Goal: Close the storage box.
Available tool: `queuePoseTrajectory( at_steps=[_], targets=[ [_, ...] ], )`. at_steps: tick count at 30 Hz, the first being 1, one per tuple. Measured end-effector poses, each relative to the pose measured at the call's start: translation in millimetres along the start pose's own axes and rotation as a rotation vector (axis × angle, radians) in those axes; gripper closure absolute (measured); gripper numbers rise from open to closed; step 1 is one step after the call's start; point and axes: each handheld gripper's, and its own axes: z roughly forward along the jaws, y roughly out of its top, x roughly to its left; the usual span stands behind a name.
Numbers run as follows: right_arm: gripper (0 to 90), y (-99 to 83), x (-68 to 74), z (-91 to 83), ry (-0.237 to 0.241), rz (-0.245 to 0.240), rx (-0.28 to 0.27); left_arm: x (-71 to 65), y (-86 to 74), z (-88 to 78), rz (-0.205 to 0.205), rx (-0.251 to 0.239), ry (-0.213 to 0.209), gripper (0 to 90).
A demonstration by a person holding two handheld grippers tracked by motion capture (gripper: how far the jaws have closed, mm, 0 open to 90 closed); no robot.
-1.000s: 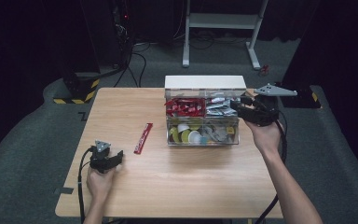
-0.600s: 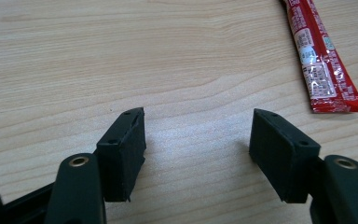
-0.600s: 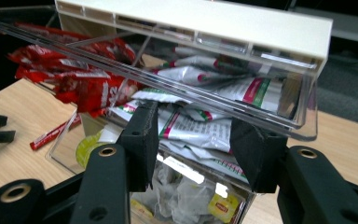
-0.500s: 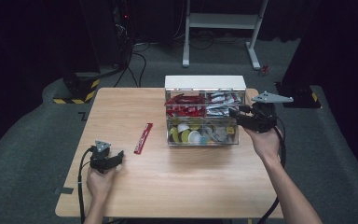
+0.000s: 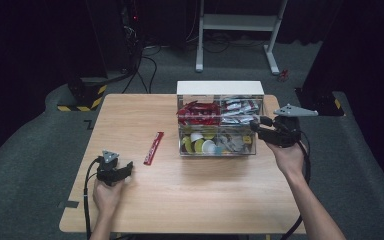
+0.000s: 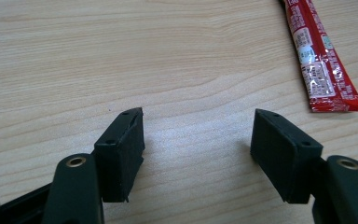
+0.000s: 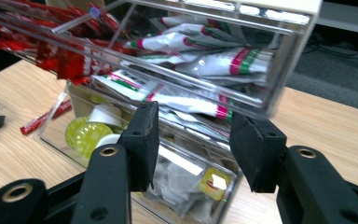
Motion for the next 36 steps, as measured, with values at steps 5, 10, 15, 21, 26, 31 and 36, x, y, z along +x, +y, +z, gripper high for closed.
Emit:
queuePoseTrajectory(
  at_steps=[5, 10, 15, 21, 26, 31, 36],
  targets=[
    [55.8, -3.7, -10.3, -10.5, -0.033, 0.009, 0.008, -0.1, -0.1, -0.1, 0.0, 0.0, 0.001, 35.0],
    [56.9, -1.0, -20.5, -30.4, -0.073, 0.015, -0.022, -0.5, -0.6, -0.6, -0.001, 0.001, 0.002, 34.4],
    [57.1, 9.2, -22.1, -45.6, -0.103, 0.004, -0.053, -0.5, -0.6, -0.6, 0.0, 0.001, 0.002, 34.3],
    [56.7, 22.5, -16.4, -42.4, -0.095, -0.006, -0.069, -0.5, -0.6, -0.7, -0.001, 0.001, 0.003, 34.3],
    [56.1, 24.7, -16.7, -28.3, -0.097, -0.001, -0.038, -0.5, -0.6, -0.6, -0.001, 0.001, 0.003, 34.3],
    [55.7, 18.0, -18.8, -19.9, -0.077, 0.017, -0.028, -0.5, -0.6, -0.7, -0.001, 0.001, 0.003, 34.3],
    [55.4, 11.7, -21.4, -19.0, -0.063, 0.035, -0.041, -0.6, -0.7, -0.7, -0.002, 0.001, 0.003, 34.2]
  ],
)
